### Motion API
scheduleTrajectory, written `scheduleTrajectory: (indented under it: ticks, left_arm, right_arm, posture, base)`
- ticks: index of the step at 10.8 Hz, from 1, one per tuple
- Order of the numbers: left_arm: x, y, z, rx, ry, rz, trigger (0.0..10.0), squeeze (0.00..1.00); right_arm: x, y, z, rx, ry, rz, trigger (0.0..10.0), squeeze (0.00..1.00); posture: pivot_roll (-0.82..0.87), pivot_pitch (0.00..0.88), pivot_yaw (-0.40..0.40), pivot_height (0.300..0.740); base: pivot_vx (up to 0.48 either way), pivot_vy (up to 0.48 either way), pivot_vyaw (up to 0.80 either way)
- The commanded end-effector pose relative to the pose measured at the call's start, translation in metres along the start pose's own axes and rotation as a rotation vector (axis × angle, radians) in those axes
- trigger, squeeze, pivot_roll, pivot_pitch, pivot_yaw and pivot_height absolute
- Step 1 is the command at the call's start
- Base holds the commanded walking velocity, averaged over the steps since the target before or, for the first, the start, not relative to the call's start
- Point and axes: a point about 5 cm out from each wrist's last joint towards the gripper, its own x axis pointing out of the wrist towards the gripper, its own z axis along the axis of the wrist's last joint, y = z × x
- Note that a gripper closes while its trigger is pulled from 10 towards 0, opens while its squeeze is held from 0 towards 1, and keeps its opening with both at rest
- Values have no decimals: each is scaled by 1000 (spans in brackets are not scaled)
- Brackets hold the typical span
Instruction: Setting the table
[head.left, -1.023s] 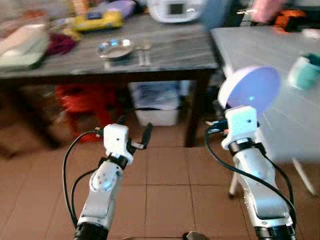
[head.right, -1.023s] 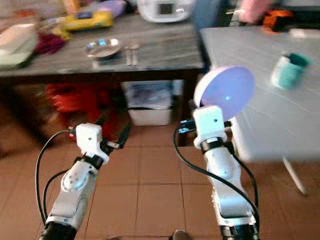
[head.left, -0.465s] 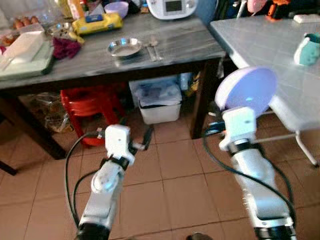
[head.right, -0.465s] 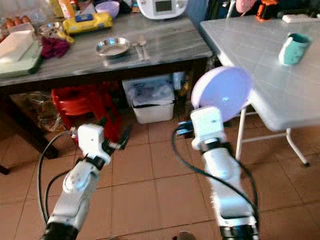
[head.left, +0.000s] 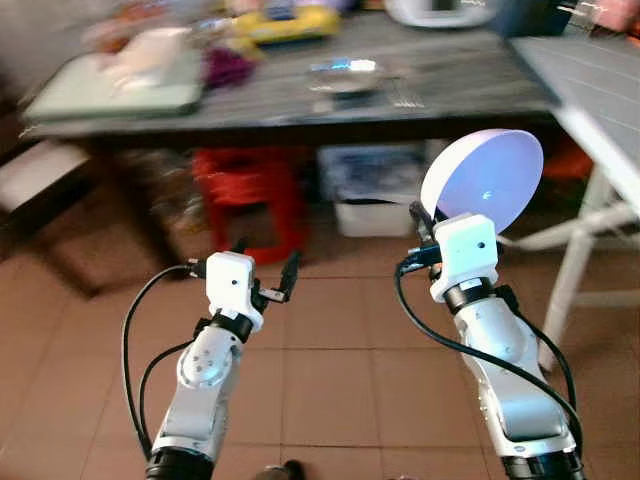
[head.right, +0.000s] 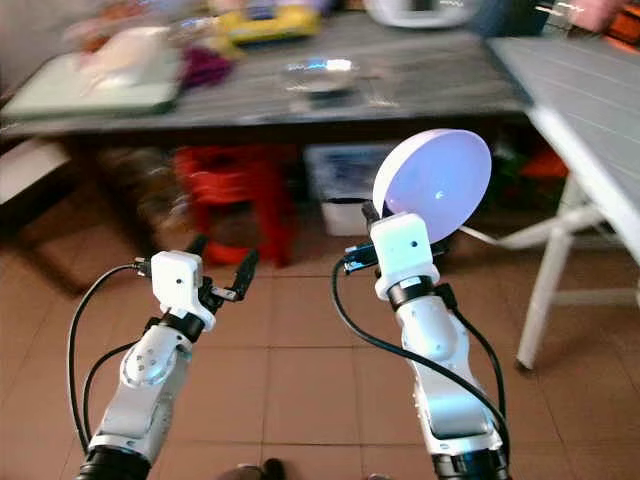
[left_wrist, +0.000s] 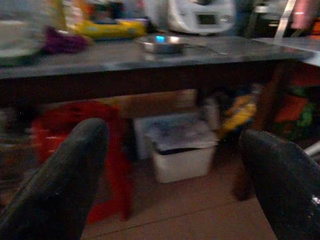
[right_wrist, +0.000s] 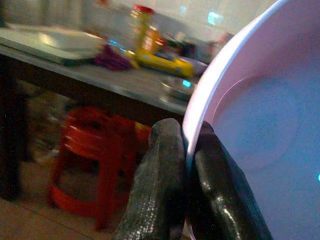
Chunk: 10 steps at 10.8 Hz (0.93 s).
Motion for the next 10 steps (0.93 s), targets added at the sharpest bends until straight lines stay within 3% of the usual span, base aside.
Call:
scheduleTrajectory:
  ticks: [1, 6, 10]
  left_arm:
    - [-1, 1, 1, 8, -9, 4, 10000, 0]
    - [0, -2, 2, 7, -18, -17, 10000, 0]
    - [-1, -7, 1, -7, -17, -33, 10000, 0]
  right_arm:
    - [-1, -1, 4, -10, -22, -1, 10000, 0]
    - [-1, -2, 4, -16, -21, -3, 10000, 0]
    - [-3, -2, 3, -16, -14, -4, 10000, 0]
  posture:
    - [-145, 138, 64, 740]
    - [-148, 140, 67, 740]
    - [-153, 144, 64, 740]
  base:
    - [0, 0, 531]
    - [322, 0, 571]
    - [351, 0, 0]
